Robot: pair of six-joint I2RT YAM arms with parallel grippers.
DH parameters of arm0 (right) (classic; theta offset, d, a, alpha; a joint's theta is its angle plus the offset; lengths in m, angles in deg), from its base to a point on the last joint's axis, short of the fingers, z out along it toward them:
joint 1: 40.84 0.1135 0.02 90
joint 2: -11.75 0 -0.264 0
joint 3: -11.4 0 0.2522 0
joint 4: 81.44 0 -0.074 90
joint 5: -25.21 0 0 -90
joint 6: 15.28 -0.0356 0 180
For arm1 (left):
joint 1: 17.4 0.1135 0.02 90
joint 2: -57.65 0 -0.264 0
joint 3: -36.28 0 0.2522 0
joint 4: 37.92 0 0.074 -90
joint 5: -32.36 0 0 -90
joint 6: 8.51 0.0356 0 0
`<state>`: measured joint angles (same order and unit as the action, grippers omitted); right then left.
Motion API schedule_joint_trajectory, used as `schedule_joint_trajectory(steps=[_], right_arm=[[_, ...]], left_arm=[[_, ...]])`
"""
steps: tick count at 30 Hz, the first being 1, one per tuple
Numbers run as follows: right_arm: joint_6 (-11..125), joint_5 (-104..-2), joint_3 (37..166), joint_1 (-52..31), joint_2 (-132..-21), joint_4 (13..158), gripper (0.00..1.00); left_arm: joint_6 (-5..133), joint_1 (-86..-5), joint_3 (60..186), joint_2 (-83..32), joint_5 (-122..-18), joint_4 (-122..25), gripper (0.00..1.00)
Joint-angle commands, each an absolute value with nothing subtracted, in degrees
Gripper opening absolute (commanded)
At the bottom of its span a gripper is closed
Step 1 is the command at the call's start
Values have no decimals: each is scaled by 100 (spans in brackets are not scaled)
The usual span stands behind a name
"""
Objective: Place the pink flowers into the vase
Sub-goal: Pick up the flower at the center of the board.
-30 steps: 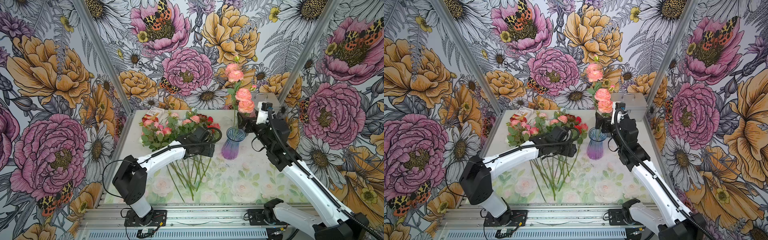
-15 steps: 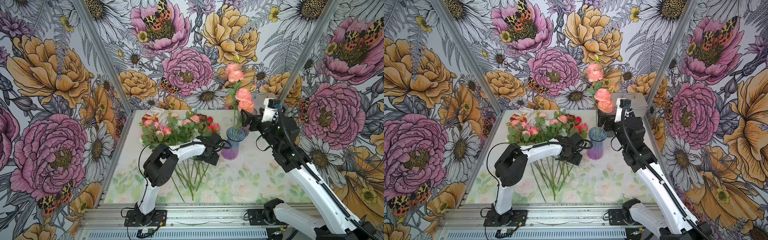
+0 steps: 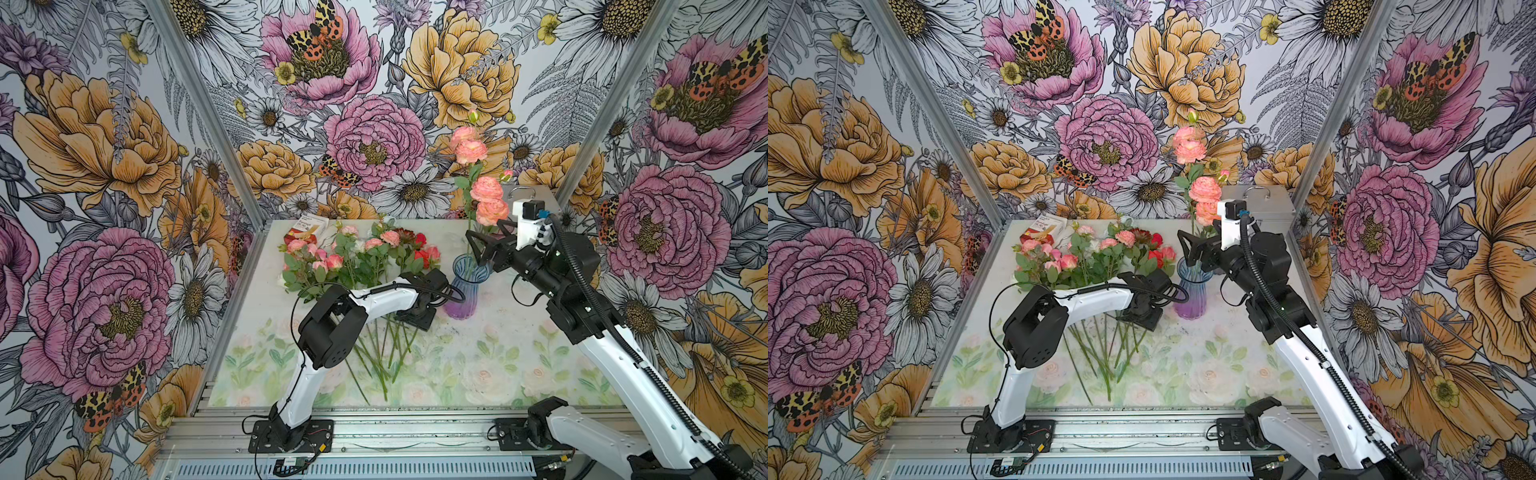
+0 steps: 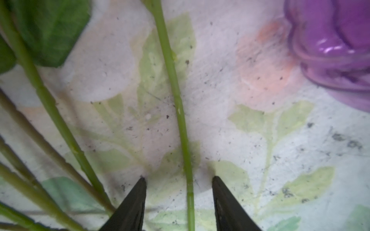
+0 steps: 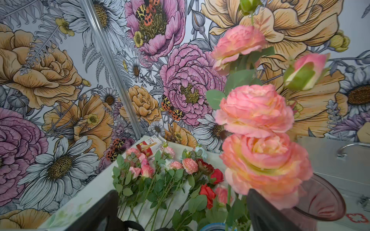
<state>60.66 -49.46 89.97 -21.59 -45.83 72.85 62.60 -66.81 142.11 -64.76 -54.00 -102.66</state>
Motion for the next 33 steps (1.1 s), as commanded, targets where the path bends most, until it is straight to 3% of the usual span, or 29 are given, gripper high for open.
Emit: schedule_joint_trajectory(steps=[1,10,16,19,26,33], right_arm=[[6152,-4541,9290,-2172,-4675,6861,99],[6131,-4982,9227,-2177,-4643,6800,99],[6093,-5159,9230,-2173,-4658,6802,99],[6075,-5209,9230,-2172,-4661,6809,99],[6066,-5240,9230,-2176,-4673,6798,99],[6027,-5248,9283,-2178,-4774,6731,99]], left_arm=[[6345,-6775,14309,-6661,-5351,-10264,50],[6433,-6789,14026,-6699,-5454,-10265,31],[6515,-6844,13911,-6735,-5495,-10254,14],[6524,-6888,13941,-6794,-5542,-10248,0],[6477,-6799,13935,-6650,-5531,-10114,0],[6225,-6255,13556,-5608,-5503,-9513,0]])
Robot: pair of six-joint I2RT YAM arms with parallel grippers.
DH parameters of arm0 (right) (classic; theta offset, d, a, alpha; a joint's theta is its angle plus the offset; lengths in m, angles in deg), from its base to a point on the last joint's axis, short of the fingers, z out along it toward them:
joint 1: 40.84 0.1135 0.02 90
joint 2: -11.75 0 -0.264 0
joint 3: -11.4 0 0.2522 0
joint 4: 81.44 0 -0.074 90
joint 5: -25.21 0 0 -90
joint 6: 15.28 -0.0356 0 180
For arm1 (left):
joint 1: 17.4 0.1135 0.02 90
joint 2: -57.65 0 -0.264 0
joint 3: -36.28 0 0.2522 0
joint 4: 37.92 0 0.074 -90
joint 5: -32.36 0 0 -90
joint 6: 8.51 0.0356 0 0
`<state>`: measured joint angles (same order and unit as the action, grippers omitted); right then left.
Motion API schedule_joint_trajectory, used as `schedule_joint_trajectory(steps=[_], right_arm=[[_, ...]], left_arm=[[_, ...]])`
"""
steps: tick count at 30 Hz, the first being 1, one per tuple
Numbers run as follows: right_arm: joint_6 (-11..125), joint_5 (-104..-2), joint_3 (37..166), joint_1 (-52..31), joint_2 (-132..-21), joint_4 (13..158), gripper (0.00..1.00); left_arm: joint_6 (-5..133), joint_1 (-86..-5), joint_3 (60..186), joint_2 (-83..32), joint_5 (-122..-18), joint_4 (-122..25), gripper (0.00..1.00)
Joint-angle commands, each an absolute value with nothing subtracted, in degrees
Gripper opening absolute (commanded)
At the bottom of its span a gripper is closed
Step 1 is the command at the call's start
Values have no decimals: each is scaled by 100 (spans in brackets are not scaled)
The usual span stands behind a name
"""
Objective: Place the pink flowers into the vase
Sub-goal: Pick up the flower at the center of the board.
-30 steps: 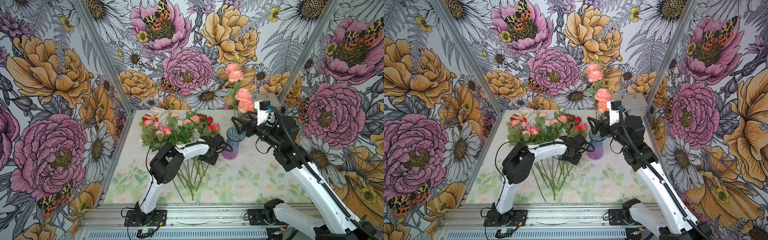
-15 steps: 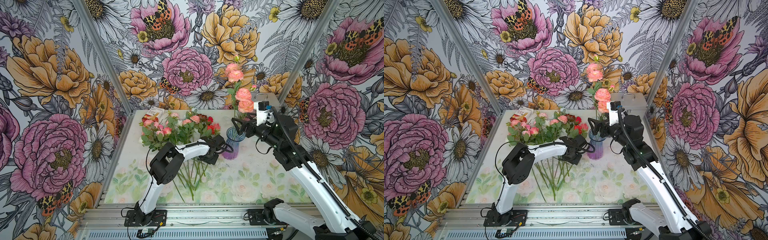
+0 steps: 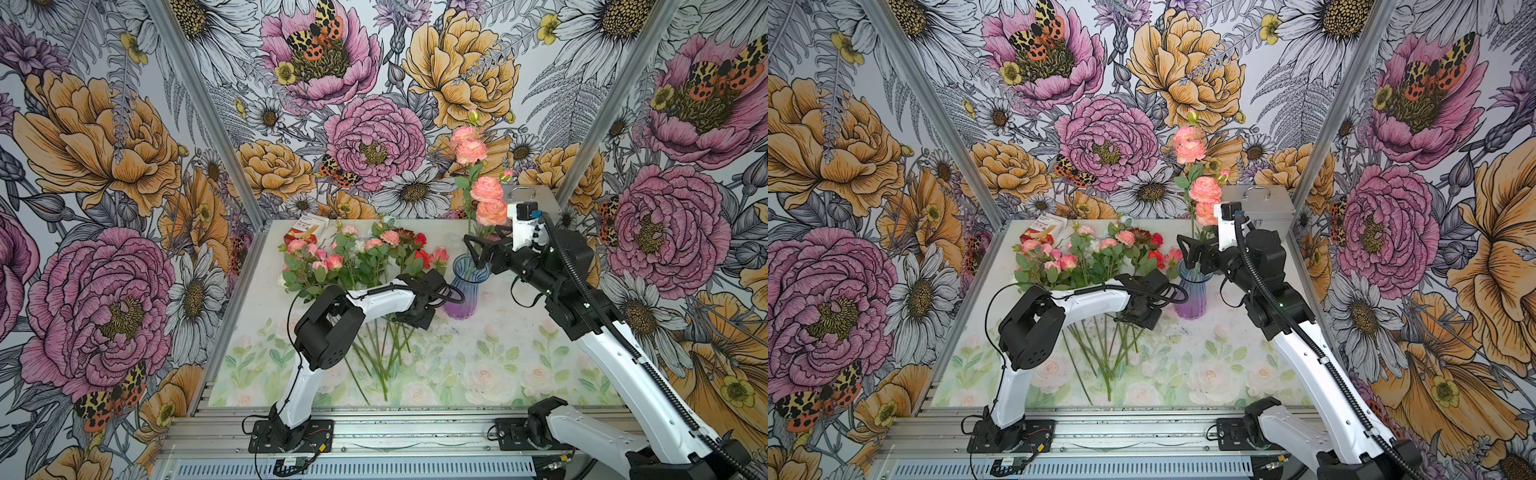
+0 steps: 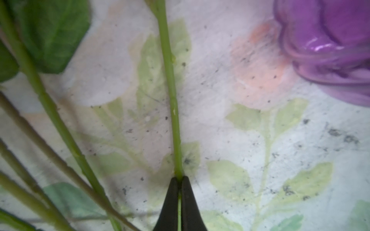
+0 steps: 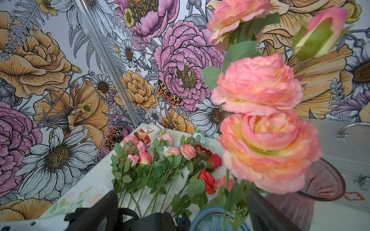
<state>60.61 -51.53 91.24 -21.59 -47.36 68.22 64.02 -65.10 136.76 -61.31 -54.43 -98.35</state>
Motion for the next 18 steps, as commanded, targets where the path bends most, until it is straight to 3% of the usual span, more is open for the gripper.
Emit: schedule_joint_trajectory(steps=[1,9,18], right_arm=[[6026,-5244,9296,-2179,-4790,6708,99],[5987,-4954,9551,-2185,-5032,6422,99],[5742,-5169,10318,-1960,-5647,5575,99]], left_arm=[[6201,-6156,13498,-5407,-5532,-9416,0],[6117,-5408,13072,-4054,-5803,-8622,0],[6377,-5417,12143,-2815,-5289,-7429,0]])
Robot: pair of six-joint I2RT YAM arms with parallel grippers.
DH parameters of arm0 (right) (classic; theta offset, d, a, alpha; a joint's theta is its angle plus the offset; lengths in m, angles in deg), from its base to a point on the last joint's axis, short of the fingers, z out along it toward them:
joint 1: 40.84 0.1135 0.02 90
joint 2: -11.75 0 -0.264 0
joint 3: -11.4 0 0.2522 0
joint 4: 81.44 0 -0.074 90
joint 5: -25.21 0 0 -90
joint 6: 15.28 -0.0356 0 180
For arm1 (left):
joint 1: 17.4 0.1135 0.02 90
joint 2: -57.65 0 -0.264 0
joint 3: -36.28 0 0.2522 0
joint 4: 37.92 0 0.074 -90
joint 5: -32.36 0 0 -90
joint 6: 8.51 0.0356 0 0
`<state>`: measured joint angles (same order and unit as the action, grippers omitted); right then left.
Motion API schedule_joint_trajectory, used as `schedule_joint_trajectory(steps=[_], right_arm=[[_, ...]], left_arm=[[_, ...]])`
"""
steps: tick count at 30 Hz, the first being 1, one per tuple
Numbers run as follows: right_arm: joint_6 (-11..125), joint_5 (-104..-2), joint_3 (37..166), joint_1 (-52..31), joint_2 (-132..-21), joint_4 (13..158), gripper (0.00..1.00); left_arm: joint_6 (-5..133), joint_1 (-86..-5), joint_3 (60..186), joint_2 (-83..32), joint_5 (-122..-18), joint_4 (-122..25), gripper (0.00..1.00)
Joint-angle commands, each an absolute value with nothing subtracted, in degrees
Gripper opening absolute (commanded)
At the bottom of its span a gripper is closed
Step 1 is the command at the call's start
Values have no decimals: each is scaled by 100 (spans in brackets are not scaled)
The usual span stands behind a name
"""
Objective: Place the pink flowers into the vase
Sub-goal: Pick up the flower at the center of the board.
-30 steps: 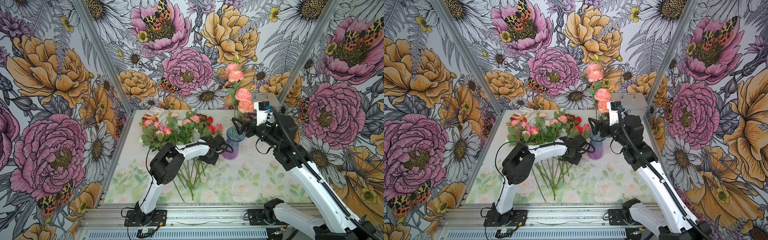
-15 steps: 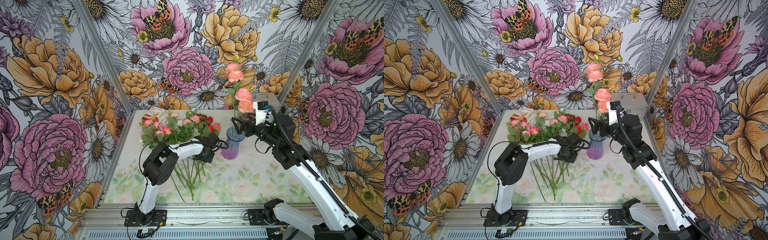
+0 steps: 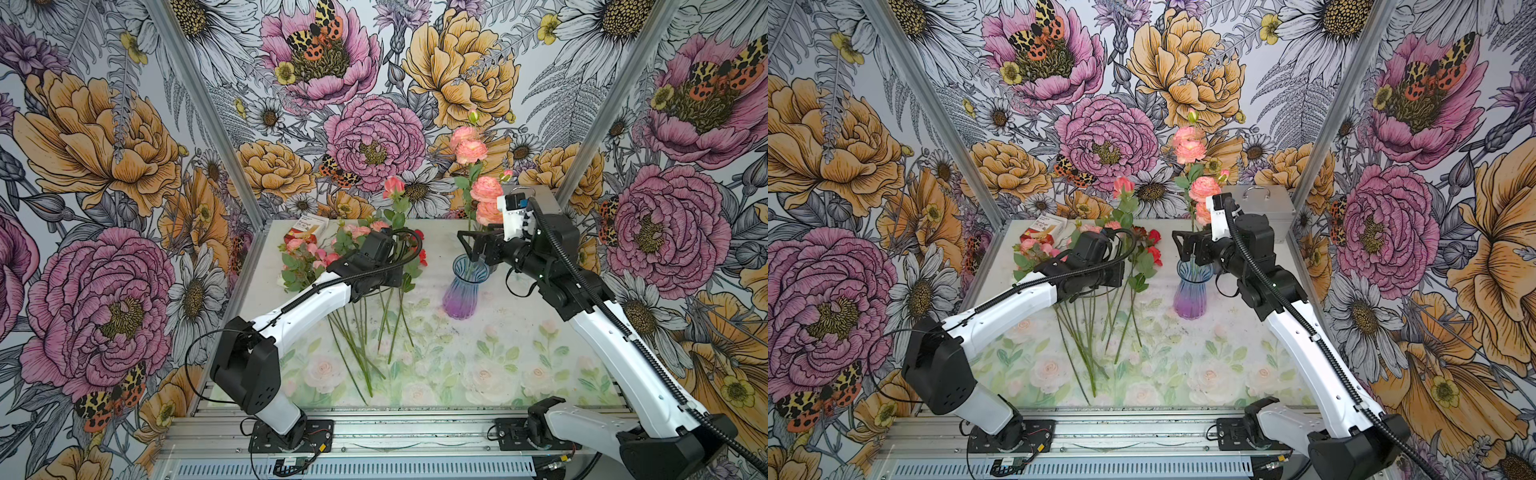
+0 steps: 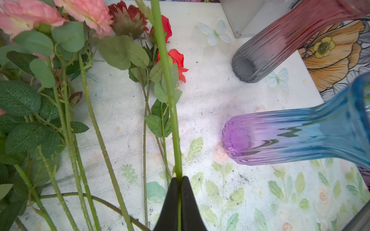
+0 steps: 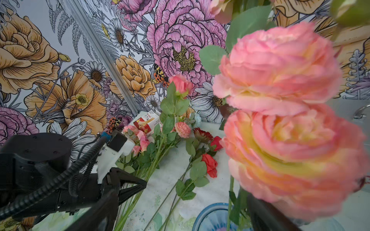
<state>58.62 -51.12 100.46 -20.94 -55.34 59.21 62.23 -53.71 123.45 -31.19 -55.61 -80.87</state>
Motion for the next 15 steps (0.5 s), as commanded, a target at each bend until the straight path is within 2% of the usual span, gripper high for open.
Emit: schedule_joint_trajectory(steps=[1,9,15], right_arm=[[5749,-5201,10371,-1895,-5698,5533,99],[5881,-5188,10627,-1373,-5953,5441,95],[5952,-5055,10818,-1141,-6260,5423,90]], left_arm=[[6439,-5465,12028,-2695,-5202,-7273,0],[6877,-5909,11073,-1828,-4648,-6040,0],[7030,-6079,10847,-1541,-4709,-5769,0]])
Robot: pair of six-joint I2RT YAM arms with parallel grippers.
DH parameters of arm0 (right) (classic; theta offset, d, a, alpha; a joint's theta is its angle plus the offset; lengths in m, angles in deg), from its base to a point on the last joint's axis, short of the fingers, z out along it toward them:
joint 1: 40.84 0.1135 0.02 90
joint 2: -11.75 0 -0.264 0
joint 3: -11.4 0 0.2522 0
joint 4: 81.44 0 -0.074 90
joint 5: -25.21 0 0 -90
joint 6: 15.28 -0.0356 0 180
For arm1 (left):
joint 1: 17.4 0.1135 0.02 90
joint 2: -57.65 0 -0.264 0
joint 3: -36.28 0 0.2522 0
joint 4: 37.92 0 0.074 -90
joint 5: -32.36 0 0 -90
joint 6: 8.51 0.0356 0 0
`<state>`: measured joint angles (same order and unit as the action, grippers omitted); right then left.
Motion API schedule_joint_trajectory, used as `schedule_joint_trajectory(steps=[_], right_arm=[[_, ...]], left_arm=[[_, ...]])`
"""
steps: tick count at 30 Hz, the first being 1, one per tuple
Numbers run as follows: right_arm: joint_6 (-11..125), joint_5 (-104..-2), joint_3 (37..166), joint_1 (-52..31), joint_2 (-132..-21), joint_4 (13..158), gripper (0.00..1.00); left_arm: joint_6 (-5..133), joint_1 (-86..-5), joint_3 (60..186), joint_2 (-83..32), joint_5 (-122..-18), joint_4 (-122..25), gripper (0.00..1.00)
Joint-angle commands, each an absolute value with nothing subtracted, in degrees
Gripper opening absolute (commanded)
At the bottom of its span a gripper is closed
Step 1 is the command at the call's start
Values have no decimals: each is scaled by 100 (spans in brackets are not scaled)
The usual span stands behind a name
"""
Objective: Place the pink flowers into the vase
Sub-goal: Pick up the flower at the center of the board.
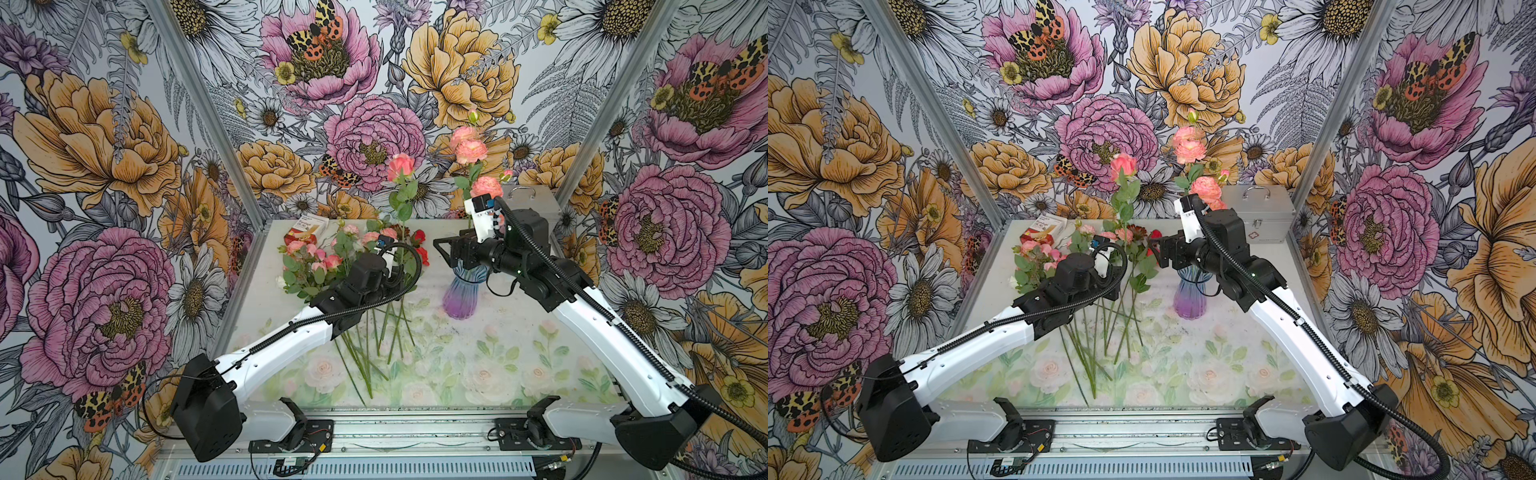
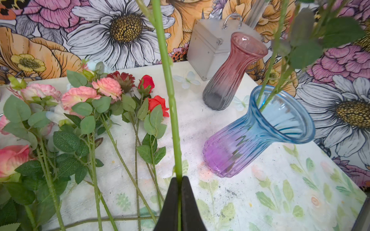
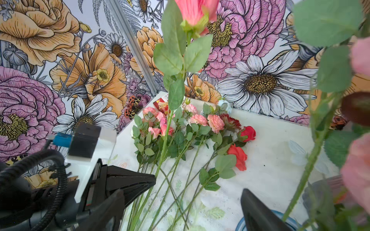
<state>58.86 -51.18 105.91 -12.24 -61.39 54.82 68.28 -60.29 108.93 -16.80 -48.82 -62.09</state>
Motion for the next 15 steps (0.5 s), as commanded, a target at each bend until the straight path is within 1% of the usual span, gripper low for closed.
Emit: schedule_joint_trajectory(steps=[1,6,8,11,15], right_arm=[[5939,-5041,10897,-1119,-6337,5430,89],[5932,-4915,11331,-967,-6821,5421,82],[5924,-4909,11456,-891,-6924,5437,81],[5907,-4923,11633,-828,-7090,5431,77],[5877,-4858,11774,-790,-7311,5438,67]], left_arm=[[7049,-6113,10832,-1517,-4697,-5753,0],[7043,-6370,10704,-1364,-4602,-5595,0],[7025,-6397,10699,-1347,-4603,-5599,0],[7019,-6484,10652,-1287,-4602,-5567,0],[6989,-6554,10638,-1192,-4602,-5525,0]])
